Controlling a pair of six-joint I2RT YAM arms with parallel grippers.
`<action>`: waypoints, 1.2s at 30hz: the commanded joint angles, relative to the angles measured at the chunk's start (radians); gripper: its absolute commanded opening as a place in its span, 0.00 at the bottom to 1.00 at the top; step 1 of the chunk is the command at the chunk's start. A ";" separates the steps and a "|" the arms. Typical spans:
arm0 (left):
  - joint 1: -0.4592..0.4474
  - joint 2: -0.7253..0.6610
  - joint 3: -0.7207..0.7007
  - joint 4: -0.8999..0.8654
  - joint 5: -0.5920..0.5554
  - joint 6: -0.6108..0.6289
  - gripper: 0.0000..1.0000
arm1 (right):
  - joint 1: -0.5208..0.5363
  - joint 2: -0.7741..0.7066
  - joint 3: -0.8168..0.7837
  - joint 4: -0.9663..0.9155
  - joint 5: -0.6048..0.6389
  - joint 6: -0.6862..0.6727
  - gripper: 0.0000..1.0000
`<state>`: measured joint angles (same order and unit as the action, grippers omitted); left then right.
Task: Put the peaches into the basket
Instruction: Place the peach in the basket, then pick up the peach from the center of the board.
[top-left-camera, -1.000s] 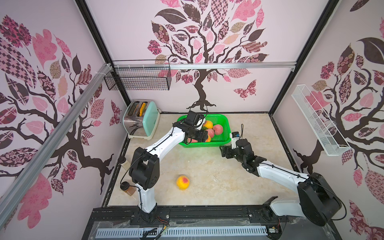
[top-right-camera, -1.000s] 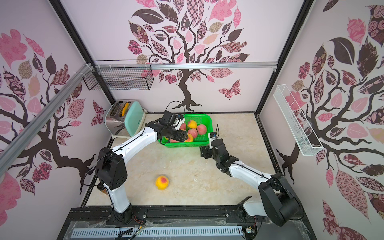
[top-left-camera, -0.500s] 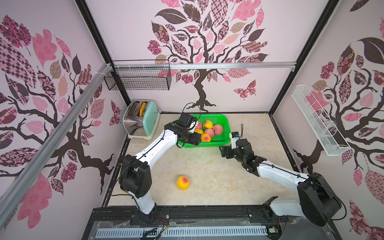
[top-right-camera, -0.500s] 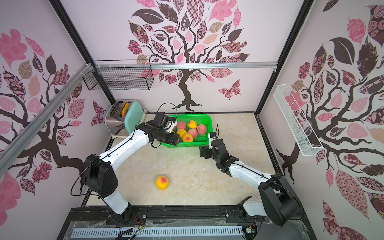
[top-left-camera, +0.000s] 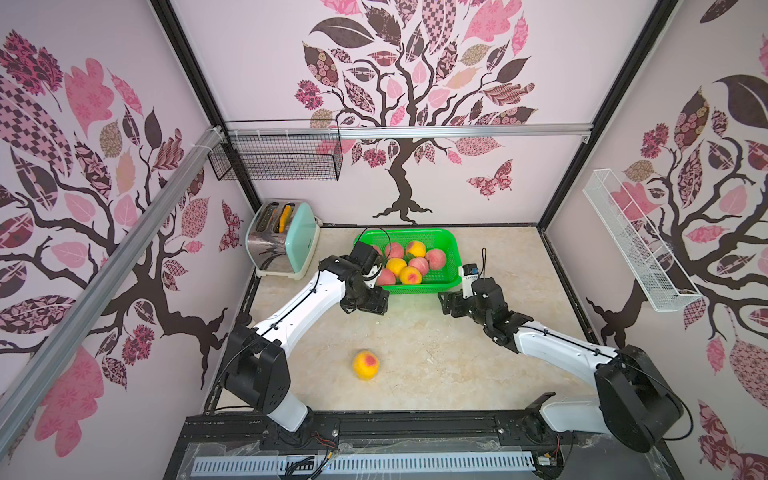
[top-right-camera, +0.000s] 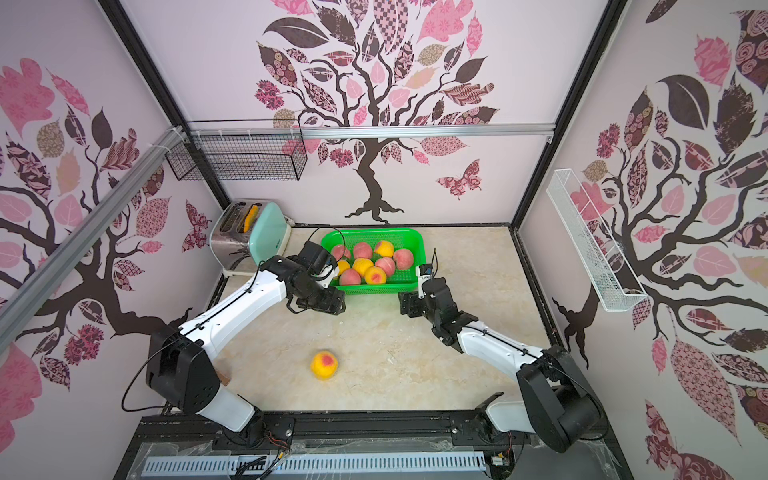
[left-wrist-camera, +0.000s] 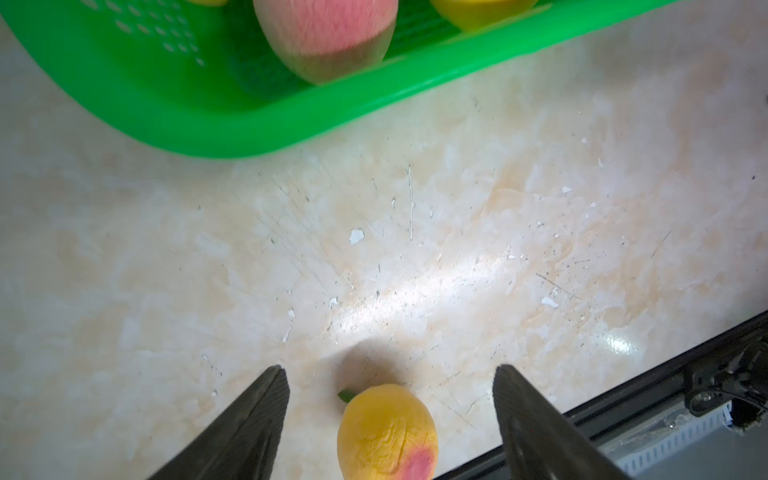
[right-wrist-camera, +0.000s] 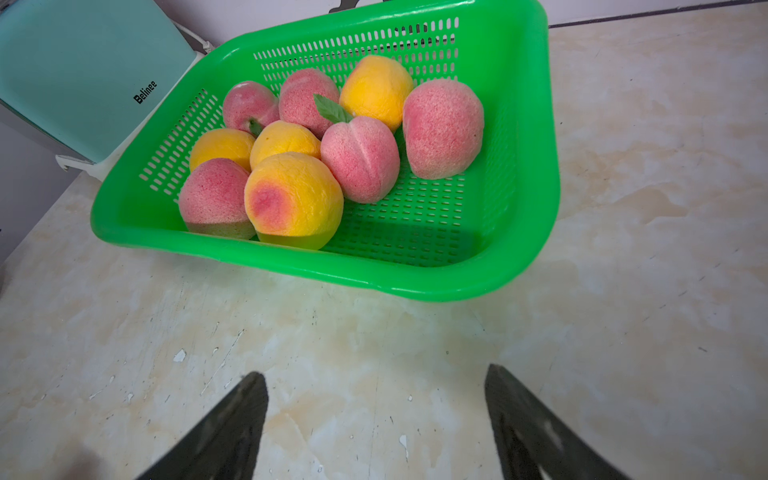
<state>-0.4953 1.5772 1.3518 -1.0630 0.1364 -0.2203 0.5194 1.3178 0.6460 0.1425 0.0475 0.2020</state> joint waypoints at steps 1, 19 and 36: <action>0.003 -0.050 -0.032 -0.087 0.008 -0.071 0.82 | -0.003 0.002 0.016 0.002 -0.006 0.011 0.84; 0.001 -0.288 -0.365 0.007 0.066 -0.409 0.83 | -0.002 0.023 0.020 0.006 -0.026 0.023 0.84; -0.081 -0.417 -0.550 0.155 0.136 -0.663 0.84 | -0.002 0.015 0.024 -0.007 -0.025 0.025 0.84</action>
<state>-0.5537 1.1526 0.8078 -0.9581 0.2512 -0.8364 0.5194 1.3407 0.6460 0.1429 0.0223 0.2241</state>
